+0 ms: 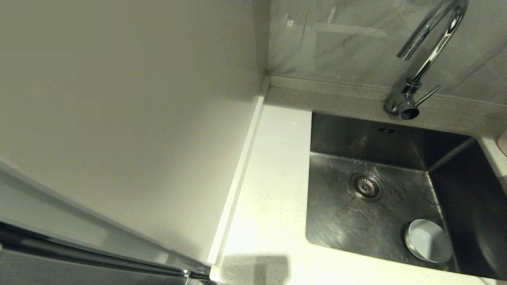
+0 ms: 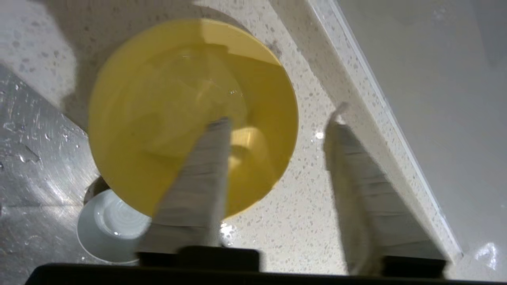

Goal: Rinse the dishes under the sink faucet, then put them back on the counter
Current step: Put a bowl back to the table from the sink

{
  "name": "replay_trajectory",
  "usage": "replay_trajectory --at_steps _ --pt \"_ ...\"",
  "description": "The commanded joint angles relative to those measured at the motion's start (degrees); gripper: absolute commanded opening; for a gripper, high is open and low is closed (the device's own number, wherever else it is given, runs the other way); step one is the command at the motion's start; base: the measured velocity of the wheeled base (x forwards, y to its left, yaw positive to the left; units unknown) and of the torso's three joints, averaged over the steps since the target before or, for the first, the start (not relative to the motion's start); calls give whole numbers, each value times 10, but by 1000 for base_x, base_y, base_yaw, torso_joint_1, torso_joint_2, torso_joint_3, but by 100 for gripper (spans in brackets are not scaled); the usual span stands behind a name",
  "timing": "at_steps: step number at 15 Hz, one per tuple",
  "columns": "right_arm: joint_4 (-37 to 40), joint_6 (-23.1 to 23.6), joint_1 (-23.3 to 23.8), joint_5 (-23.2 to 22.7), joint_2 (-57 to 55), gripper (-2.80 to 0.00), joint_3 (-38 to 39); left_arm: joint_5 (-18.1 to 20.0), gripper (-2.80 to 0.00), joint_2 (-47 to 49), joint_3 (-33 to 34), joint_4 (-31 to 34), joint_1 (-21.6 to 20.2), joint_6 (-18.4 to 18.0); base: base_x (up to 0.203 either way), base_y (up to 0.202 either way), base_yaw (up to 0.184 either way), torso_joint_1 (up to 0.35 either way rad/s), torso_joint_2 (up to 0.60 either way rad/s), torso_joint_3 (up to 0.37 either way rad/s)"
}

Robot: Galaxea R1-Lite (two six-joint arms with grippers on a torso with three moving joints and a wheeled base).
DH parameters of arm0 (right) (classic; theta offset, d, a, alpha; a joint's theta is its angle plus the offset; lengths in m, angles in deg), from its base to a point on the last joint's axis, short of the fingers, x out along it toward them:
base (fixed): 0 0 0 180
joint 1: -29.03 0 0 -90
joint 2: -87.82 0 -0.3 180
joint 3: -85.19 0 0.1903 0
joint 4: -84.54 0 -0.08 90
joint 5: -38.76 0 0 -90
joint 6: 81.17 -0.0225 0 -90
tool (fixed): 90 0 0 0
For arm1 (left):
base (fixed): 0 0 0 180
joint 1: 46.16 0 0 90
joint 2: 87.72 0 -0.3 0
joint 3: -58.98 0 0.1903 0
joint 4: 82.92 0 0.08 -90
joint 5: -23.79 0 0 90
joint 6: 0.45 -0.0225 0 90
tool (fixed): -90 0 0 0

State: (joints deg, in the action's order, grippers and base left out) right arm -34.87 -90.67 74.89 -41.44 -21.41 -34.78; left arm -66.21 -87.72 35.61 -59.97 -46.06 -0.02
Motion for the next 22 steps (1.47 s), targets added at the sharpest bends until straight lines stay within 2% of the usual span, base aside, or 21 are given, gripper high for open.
replay_trajectory --at_steps 1,4,6,9,10,12,14,15,18,20,22 --pt "2 0 0 0 -3 0 -12 0 -280 0 2 0 0 0 0 0 0 0 0 0" --pt "2 5 -7 0 17 0 -30 0 -280 0 2 0 0 0 0 0 0 0 0 0" --pt "3 6 -37 0 54 0 -35 0 -280 0 2 0 0 0 0 0 0 0 0 0" --pt "5 6 -161 2 113 0 2 0 -280 0 2 0 0 0 0 0 0 0 0 0" --pt "6 5 -217 10 127 0 20 0 -280 0 2 0 0 0 0 0 0 0 0 0" --pt "6 -6 -325 47 144 0 61 0 -280 0 2 0 0 0 0 0 0 0 0 0" --pt "6 -31 -404 89 149 0 131 0 -280 0 2 0 0 0 0 0 0 0 0 0" --pt "6 -47 -418 118 143 0 173 0 -280 0 2 0 0 0 0 0 0 0 0 0" --pt "7 -102 -425 166 108 0 280 0 -280 0 2 0 0 0 0 0 0 0 0 0" --pt "7 -141 -415 189 65 0 307 0 -280 0 2 0 0 0 0 0 0 0 0 0" --pt "8 -177 -413 193 24 0 309 0 -280 0 2 0 0 0 0 0 0 0 0 0"
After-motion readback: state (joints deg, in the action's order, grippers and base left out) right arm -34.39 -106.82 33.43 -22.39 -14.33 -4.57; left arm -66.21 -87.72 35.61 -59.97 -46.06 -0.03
